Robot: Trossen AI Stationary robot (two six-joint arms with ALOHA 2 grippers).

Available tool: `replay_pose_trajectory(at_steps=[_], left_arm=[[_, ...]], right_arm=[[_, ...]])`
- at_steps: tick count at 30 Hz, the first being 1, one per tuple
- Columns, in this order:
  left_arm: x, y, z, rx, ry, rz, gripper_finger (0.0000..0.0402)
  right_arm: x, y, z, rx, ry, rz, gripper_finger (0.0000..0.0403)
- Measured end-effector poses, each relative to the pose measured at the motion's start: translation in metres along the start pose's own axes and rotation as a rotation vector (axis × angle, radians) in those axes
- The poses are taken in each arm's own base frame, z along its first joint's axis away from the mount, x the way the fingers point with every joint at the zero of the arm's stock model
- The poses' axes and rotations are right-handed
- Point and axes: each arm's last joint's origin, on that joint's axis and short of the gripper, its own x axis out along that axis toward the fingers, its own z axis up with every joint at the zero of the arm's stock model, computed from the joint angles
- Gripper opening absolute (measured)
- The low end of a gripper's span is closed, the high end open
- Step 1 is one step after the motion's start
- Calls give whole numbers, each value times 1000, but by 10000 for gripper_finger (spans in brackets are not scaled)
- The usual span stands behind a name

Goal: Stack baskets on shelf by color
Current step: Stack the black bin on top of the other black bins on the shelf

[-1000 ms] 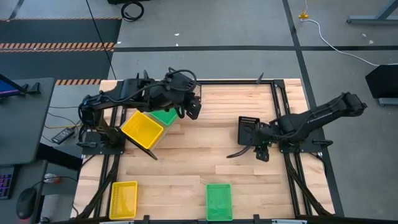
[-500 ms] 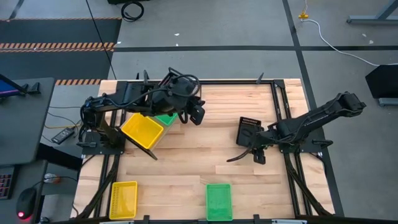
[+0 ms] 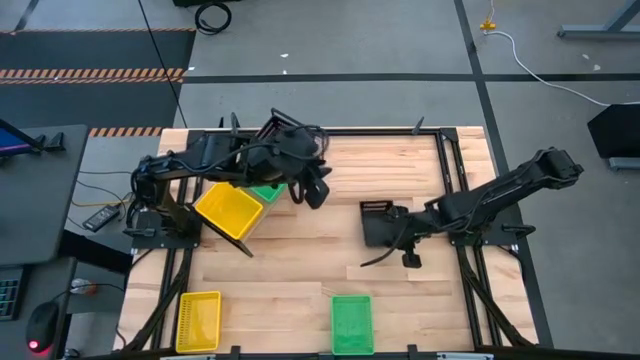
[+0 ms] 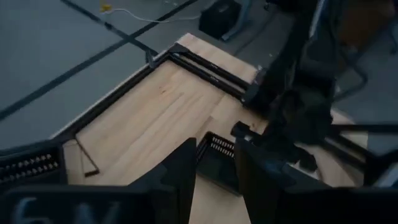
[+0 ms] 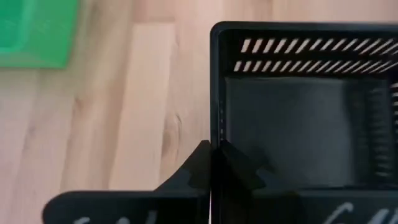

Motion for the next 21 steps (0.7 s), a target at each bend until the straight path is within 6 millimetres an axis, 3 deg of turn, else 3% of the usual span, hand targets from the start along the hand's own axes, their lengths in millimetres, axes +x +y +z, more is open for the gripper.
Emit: replay_pose_trajectory(at_steps=[12,17,21], left_arm=[[36,-14,-18,349,247,-361,117],[37,-21,-19,352,296,-575,120],[35,-21,-20,485,272,-634,140]], right_arm=[[-60,20,71,-395,-263,47,21],[-78,23,83,-451,-267,40,15],[-86,27,88,-471,-293,68,18]])
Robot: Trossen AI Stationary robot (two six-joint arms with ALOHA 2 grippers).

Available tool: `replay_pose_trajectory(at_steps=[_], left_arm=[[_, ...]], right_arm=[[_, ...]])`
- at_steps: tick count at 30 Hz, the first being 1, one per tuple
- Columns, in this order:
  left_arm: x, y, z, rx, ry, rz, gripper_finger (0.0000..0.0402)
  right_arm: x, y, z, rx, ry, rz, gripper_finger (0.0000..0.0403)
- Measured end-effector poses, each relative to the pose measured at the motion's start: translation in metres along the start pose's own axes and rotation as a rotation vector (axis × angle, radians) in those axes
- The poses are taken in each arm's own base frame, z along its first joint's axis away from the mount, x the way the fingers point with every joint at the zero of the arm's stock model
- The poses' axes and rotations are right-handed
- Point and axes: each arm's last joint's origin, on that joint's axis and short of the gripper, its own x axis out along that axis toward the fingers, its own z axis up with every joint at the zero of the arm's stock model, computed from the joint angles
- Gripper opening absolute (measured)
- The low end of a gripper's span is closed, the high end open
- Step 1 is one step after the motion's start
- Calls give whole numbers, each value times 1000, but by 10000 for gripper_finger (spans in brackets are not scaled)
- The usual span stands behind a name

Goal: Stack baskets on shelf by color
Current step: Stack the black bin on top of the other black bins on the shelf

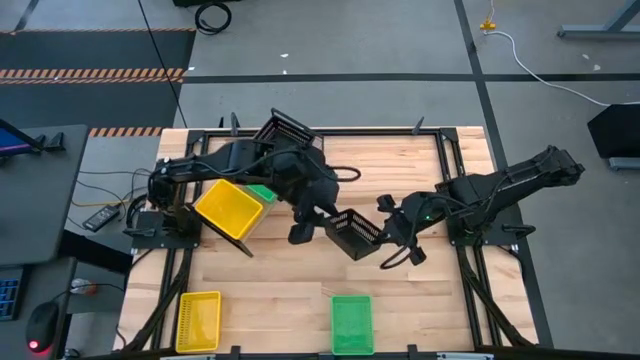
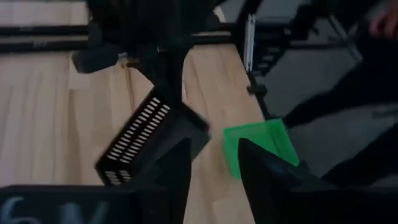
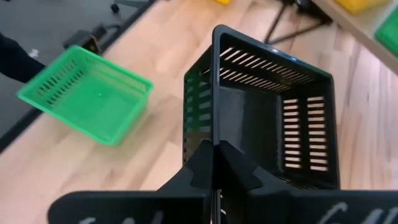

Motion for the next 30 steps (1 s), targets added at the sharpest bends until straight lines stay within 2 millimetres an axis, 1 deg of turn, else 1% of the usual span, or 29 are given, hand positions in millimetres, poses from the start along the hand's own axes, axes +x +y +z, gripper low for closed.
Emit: replay_pose_trajectory(at_steps=[3,5,9,12,15,16,24,30], left_arm=[[2,-1,-1,66,7,-50,167],[7,1,-1,73,19,-88,186],[26,6,-7,73,84,-109,219],[40,8,-8,60,100,-145,231],[54,10,-12,47,141,-149,231],[56,11,-13,45,147,-151,227],[57,8,-15,59,168,-171,181],[61,4,-21,65,232,-183,173]], right_arm=[[-3,2,5,-29,-22,20,19],[-4,3,8,-48,-31,23,18],[-6,3,14,-54,-77,15,18],[-6,2,18,-56,-114,7,18],[-7,1,19,-55,-134,-1,18],[-7,0,19,-53,-131,-2,18],[-7,-1,21,-53,-151,-9,18],[-9,-2,29,-57,-239,-27,18]])
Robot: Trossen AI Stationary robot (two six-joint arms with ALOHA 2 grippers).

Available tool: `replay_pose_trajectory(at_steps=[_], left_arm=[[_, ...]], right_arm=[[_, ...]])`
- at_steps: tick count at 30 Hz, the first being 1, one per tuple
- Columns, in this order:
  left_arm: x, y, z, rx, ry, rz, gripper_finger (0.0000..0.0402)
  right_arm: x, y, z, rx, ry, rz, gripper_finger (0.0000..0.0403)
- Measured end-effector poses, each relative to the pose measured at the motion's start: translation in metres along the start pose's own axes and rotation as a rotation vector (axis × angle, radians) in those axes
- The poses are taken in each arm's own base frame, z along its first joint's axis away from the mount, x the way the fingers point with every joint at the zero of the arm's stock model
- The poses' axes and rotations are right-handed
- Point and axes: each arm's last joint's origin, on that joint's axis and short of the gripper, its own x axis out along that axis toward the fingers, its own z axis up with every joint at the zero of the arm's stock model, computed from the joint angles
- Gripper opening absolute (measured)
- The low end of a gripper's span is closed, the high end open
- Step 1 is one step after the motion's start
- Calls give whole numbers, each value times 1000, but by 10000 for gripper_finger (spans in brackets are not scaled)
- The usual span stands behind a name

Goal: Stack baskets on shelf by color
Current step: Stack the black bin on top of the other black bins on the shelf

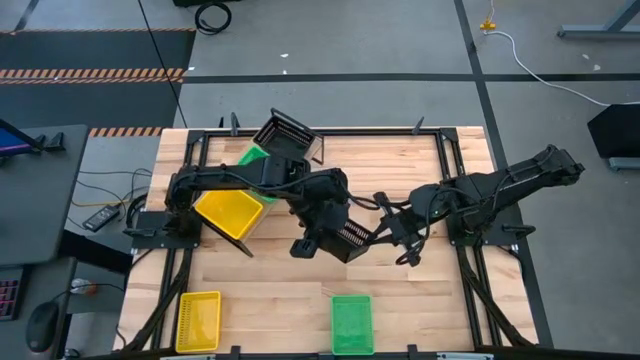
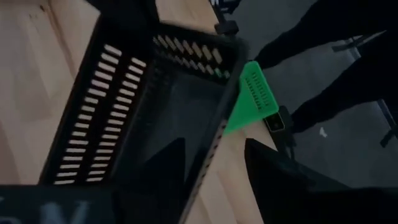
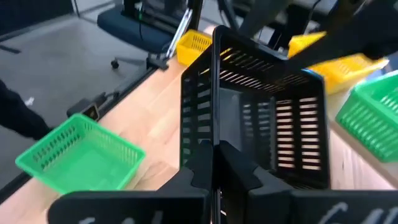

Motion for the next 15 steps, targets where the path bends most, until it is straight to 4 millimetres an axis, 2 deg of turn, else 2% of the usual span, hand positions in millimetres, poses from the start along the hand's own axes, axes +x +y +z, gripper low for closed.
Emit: replay_pose_trajectory(at_steps=[4,7,10,13,15], left_arm=[[-1,1,0,-3,3,28,176],[-1,2,0,-9,4,39,158],[-1,2,-1,-10,7,40,105],[-1,3,-2,-12,15,33,28],[-2,4,-2,-17,20,39,13]], right_arm=[[0,-1,3,-2,-31,-8,18],[0,-1,3,-2,-36,-9,18],[0,-2,3,-2,-27,-35,23],[0,-3,2,4,-11,-88,39],[0,-5,2,25,2,-135,54]])
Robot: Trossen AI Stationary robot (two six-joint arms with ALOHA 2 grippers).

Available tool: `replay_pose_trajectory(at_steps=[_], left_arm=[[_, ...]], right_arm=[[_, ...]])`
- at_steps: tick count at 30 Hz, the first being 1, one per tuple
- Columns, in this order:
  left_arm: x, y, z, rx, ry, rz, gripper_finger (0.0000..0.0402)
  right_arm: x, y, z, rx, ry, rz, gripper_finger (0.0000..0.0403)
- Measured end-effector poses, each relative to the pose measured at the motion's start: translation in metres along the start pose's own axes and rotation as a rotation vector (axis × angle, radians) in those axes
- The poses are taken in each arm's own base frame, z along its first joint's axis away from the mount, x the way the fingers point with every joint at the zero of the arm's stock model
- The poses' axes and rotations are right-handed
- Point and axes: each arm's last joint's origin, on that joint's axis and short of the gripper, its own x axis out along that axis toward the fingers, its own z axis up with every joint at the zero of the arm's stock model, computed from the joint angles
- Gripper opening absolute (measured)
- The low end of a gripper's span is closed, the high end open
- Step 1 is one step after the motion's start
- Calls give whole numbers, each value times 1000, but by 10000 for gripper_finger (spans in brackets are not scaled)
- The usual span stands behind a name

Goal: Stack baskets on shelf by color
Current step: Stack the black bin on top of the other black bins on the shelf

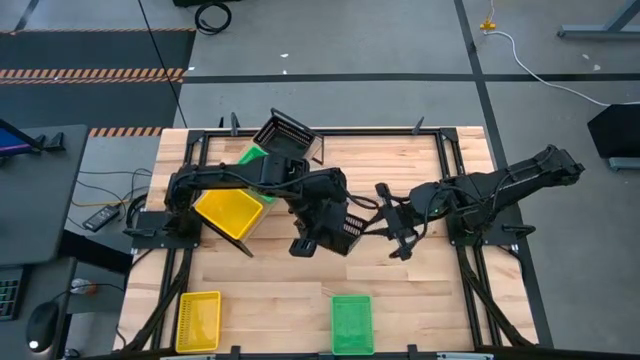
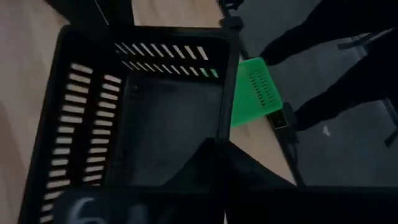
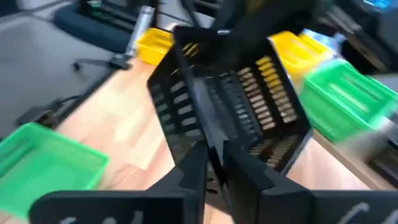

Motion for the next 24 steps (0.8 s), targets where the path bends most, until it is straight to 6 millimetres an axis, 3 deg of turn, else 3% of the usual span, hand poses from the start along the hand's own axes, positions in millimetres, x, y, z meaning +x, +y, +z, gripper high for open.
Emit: replay_pose_trajectory(at_steps=[5,12,17,24], left_arm=[[-4,6,-5,21,57,121,7],[-33,15,-7,106,102,288,7],[-60,23,-16,207,144,407,7],[-82,48,-35,331,391,595,8]], right_arm=[[-2,-6,1,158,5,-163,96],[-4,-10,-13,363,124,-248,144],[-7,-7,-27,414,261,-249,155],[-8,-5,-32,446,314,-239,154]])
